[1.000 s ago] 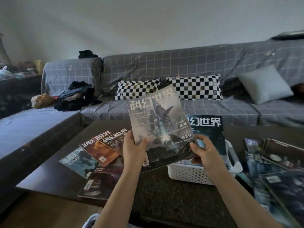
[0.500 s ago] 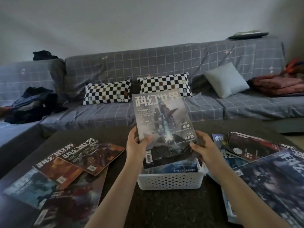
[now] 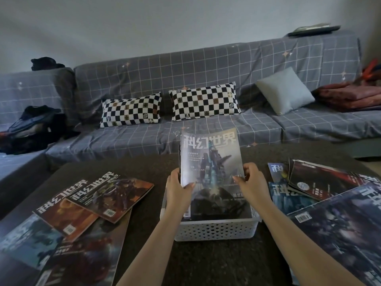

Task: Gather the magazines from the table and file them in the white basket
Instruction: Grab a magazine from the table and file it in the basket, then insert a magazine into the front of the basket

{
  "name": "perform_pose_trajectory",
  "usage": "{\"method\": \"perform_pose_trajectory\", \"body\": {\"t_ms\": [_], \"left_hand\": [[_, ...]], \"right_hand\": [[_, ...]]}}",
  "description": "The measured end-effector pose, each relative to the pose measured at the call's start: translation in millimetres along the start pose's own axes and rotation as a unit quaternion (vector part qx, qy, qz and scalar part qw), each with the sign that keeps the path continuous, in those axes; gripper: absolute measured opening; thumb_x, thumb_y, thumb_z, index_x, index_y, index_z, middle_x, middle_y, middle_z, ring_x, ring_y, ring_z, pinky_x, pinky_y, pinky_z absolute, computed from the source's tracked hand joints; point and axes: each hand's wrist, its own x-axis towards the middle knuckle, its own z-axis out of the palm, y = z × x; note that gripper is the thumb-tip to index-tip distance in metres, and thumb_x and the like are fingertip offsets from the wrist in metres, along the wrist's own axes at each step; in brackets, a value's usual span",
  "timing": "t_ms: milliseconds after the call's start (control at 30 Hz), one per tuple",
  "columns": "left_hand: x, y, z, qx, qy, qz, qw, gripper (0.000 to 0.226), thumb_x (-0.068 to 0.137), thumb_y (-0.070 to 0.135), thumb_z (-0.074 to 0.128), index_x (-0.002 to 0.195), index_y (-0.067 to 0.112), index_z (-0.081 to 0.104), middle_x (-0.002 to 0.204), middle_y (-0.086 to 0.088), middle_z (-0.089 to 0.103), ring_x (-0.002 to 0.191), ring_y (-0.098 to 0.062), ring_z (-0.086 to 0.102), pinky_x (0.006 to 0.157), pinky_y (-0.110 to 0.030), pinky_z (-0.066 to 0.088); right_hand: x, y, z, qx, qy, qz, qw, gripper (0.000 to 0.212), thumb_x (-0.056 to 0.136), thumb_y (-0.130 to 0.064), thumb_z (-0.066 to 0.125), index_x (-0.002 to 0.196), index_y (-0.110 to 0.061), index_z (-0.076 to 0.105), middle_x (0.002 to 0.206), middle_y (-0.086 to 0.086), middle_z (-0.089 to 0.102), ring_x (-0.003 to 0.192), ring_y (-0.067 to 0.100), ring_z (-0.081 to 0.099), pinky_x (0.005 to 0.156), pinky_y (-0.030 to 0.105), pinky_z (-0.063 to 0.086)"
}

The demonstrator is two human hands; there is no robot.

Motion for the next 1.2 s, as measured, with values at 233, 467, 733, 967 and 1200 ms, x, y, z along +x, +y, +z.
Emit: {"method": "perform_pose_trajectory", "body": {"t_ms": [233, 467, 733, 967, 1200], "left_hand": [[-7.4, -2.4, -4.3, 0.109, 0.020, 0.035, 0.993, 0.042, 0.086, 0.019, 0.066, 0.125, 0.022, 0.053, 0.122, 0.002, 0.032, 0.112, -0.017, 0.040, 0.091, -0.028, 0.042], [-11.0, -0.7, -3.3, 0.151, 0.048, 0.039, 0.987, 0.034, 0.093, 0.029, 0.058, 0.123, 0.013, 0.058, 0.127, -0.003, 0.043, 0.109, -0.017, 0.051, 0.084, -0.024, 0.043], [-9.3, -3.6, -1.8, 0.186, 0.076, 0.036, 0.979, 0.028, 0.093, 0.029, 0.053, 0.107, 0.007, 0.065, 0.112, -0.007, 0.059, 0.094, -0.017, 0.057, 0.070, -0.023, 0.040], [-13.7, 3.7, -4.3, 0.177, 0.058, 0.021, 0.982, 0.036, 0.093, 0.033, 0.053, 0.108, 0.002, 0.064, 0.110, -0.013, 0.061, 0.096, -0.020, 0.057, 0.073, -0.028, 0.043], [-26.7, 18.7, -16.1, 0.188, -0.008, 0.015, 0.982, 0.039, 0.093, 0.035, 0.050, 0.128, 0.016, 0.053, 0.123, -0.005, 0.057, 0.097, -0.014, 0.058, 0.071, -0.024, 0.044]], "right_hand": [[0.2, 4.1, 3.0, -0.032, 0.019, 0.012, 0.999, 0.029, 0.082, -0.017, 0.070, 0.105, -0.016, 0.053, 0.102, 0.004, 0.060, 0.096, 0.019, 0.055, 0.066, 0.022, 0.040], [-2.1, 5.1, 3.1, -0.192, 0.025, 0.026, 0.981, 0.039, 0.079, -0.038, 0.064, 0.103, -0.008, 0.056, 0.114, 0.011, 0.050, 0.108, 0.027, 0.040, 0.088, 0.037, 0.037], [2.0, 7.3, 3.6, -0.174, 0.017, 0.016, 0.984, 0.049, 0.087, -0.039, 0.059, 0.126, -0.011, 0.055, 0.131, 0.010, 0.049, 0.122, 0.028, 0.037, 0.099, 0.041, 0.034], [1.3, 5.1, -1.5, -0.129, -0.001, 0.042, 0.991, 0.051, 0.086, -0.040, 0.061, 0.127, -0.010, 0.055, 0.133, 0.010, 0.047, 0.123, 0.028, 0.038, 0.100, 0.041, 0.033], [-14.7, -7.8, -10.0, -0.092, -0.019, 0.048, 0.994, 0.053, 0.088, -0.041, 0.058, 0.134, -0.017, 0.048, 0.140, 0.009, 0.041, 0.129, 0.029, 0.030, 0.103, 0.044, 0.029]]}}
